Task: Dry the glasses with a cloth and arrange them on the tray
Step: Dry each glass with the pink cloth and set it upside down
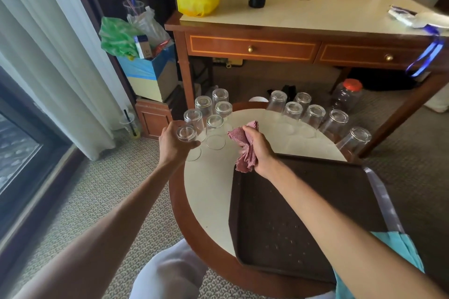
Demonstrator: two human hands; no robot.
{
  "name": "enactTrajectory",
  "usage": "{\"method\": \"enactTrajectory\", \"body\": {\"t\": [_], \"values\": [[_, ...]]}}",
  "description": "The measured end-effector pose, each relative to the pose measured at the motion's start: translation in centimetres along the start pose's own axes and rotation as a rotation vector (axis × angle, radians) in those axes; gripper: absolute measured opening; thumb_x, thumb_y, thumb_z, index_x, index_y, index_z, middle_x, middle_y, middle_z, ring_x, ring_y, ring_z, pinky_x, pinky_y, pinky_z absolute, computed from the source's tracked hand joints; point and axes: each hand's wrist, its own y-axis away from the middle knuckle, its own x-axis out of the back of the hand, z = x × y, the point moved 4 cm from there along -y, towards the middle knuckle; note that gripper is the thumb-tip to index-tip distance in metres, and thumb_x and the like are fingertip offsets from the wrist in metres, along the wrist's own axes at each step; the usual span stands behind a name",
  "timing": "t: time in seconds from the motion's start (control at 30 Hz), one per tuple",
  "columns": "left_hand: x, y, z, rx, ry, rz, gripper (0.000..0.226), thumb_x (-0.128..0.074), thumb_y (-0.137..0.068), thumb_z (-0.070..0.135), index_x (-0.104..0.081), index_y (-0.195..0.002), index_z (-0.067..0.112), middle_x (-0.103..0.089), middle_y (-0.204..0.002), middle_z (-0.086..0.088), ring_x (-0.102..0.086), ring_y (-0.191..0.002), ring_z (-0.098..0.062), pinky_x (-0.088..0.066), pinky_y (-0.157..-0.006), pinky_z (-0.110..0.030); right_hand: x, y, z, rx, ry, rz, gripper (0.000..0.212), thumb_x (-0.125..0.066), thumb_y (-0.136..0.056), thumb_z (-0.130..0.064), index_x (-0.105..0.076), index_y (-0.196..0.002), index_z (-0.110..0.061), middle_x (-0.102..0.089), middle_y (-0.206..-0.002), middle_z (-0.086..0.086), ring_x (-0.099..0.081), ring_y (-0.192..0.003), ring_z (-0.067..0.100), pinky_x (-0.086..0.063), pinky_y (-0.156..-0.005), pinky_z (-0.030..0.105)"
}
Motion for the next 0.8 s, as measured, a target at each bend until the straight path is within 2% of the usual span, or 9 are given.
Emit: {"method": "enactTrajectory", "body": {"t": [0.2,0.3,0.4,0.53,0.67,0.73,0.8], "values": [[0.0,-0.1,0.0,0.028,-0.058,-0.046,0.077,-0.099,-0.06,0.029,-0.06,-0.125,0.02,-0.063,-0.124,-0.006,-0.055,-0.118,-0.026,-0.047,-0.095,-0.039,0.2,0.6,-0.7,-0.012,-0.019,-0.015,0.021,-0.05,-0.101,-0.037,-0.058,-0.098,-0.018,-0.059,-0.08,-0.001,-0.054,-0.063,0.008,-0.041,-0.057,0.022],[0.3,0.9,0.6,0.003,-0.118,-0.001,0.085,-0.094,-0.068,0.034,-0.05,-0.14,0.017,-0.052,-0.132,-0.012,-0.044,-0.125,-0.031,-0.042,-0.104,-0.047,0.8,1.0,-1.0,0.001,-0.041,-0.017,0.022,-0.048,-0.102,-0.037,-0.059,-0.104,-0.017,-0.061,-0.084,0.0,-0.055,-0.064,0.008,-0.042,-0.056,0.021],[0.7,2.0,3.3,-0.152,-0.108,0.052,0.059,-0.079,-0.085,0.029,-0.052,-0.138,0.02,-0.052,-0.13,-0.011,-0.043,-0.118,-0.027,-0.039,-0.098,-0.04,2.1,1.1,-1.6,0.059,0.008,0.029,0.031,-0.043,-0.103,-0.039,-0.058,-0.117,-0.015,-0.062,-0.095,0.002,-0.054,-0.071,0.01,-0.04,-0.061,0.024],[-0.2,3.0,8.0,-0.324,-0.061,-0.033,0.036,-0.071,-0.093,0.021,-0.061,-0.127,0.016,-0.059,-0.125,-0.006,-0.051,-0.111,-0.02,-0.04,-0.087,-0.031,5.1,1.8,-3.4,0.118,0.064,0.15,0.031,-0.044,-0.102,-0.042,-0.064,-0.103,-0.017,-0.06,-0.09,0.008,-0.051,-0.061,0.011,-0.04,-0.054,0.026],[-3.4,2.6,12.6,-0.401,0.004,-0.149,0.027,-0.071,-0.095,0.019,-0.063,-0.12,0.018,-0.067,-0.112,0.0,-0.065,-0.094,-0.013,-0.05,-0.072,-0.023,8.8,2.3,-7.5,0.247,0.128,0.275,0.032,-0.042,-0.102,-0.041,-0.061,-0.09,-0.018,-0.055,-0.085,0.009,-0.05,-0.062,0.013,-0.039,-0.054,0.027],[-6.0,2.1,14.5,-0.426,-0.022,-0.209,0.027,-0.071,-0.095,0.018,-0.062,-0.12,0.017,-0.067,-0.106,0.002,-0.065,-0.087,-0.011,-0.051,-0.067,-0.021,10.5,2.5,-9.6,0.296,0.138,0.357,0.033,-0.044,-0.094,-0.047,-0.061,-0.087,-0.019,-0.055,-0.082,0.008,-0.05,-0.063,0.015,-0.038,-0.056,0.03],[-8.9,1.3,15.7,-0.451,-0.077,-0.278,0.032,-0.072,-0.093,0.02,-0.061,-0.123,0.017,-0.065,-0.108,0.002,-0.063,-0.085,-0.012,-0.054,-0.071,-0.028,11.9,2.5,-11.1,0.313,0.167,0.424,0.038,-0.042,-0.085,-0.05,-0.062,-0.087,-0.018,-0.055,-0.078,0.005,-0.052,-0.065,0.015,-0.041,-0.064,0.032]]}}
